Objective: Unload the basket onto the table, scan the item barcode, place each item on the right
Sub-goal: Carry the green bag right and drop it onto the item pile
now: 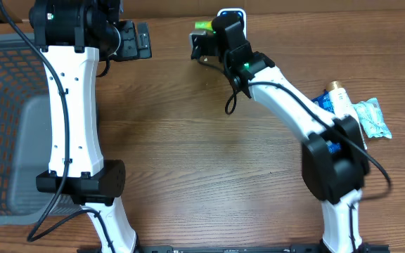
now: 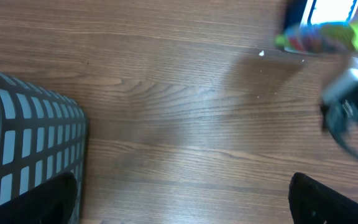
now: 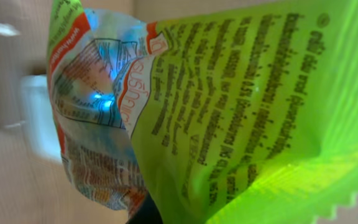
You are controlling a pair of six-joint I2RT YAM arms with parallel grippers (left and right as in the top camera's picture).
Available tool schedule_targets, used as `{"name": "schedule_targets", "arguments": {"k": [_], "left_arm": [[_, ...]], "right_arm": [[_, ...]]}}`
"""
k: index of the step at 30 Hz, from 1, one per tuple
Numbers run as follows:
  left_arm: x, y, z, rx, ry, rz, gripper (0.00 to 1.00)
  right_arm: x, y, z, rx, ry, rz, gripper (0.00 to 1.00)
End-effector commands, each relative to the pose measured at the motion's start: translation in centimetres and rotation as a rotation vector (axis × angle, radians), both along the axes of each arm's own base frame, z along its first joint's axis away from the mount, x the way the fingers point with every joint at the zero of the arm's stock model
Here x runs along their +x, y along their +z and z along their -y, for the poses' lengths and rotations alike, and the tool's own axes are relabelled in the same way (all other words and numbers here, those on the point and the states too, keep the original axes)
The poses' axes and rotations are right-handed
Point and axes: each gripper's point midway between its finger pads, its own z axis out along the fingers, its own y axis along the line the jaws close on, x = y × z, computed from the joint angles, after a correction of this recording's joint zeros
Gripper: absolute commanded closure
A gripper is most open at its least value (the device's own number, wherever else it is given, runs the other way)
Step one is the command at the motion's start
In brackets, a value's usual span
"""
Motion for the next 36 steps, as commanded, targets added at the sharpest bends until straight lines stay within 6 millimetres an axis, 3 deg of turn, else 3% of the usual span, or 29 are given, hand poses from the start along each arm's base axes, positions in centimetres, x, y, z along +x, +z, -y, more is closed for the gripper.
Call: {"name": "schedule_targets", "arguments": {"k": [1,3,8,11,15,19,24,29,35,36], "left_arm": [[0.2,-0.4,0.4,-0.013,0.004,-0.01,0.0],[0.2,-0.4,0.4,-0.013,0.003,-0.01,0.0],[0.2,-0.4,0.4,-0.013,0.004,-0.01,0.0],[0.2,-0.4,0.4,-0.013,0.003,-0.01,0.01],[0.2,-0.4,0.4,-0.013,0.004,-0.01,0.0],[0.2,-0.4,0.4,-0.013,0.004,-0.01,0.0],[0.2,-0.4,0.4,-0.013,0.003,-0.01,0.0],[0.2,-0.4,0.4,-0.013,0.003,-0.01,0.0],[0.2,-0.4,0.4,-0.013,0.004,-0.01,0.01],[0.2,-0.4,0.4,-0.013,0.003,-0.01,0.01]], "right_arm": [[-5.1,8.8,-1.1,0.23,-0.049,0.02,0.96],[-9.5,6.8,-2.1,0.325,-0.056,-0.182,0.96],[-17.7,2.4,-3.5,0.467,-0.056,-0.645,0.96],[-19.8,1.0,-2.3,0.645,-0.294,-0.843,0.96],[-19.9,-0.2,2.4,0.763,-0.643,-0.921,0.96],[-18.6,-0.8,8.2,0.856,-0.914,-0.921,0.96],[-15.5,-1.5,18.2,1.075,-1.263,-0.811,0.96],[-15.3,-4.0,26.3,1.181,-1.486,-0.737,0.96],[-16.8,-6.4,31.4,1.302,-1.622,-0.759,0.94],[-17.1,-6.6,31.9,1.324,-1.636,-0.77,0.78]]}}
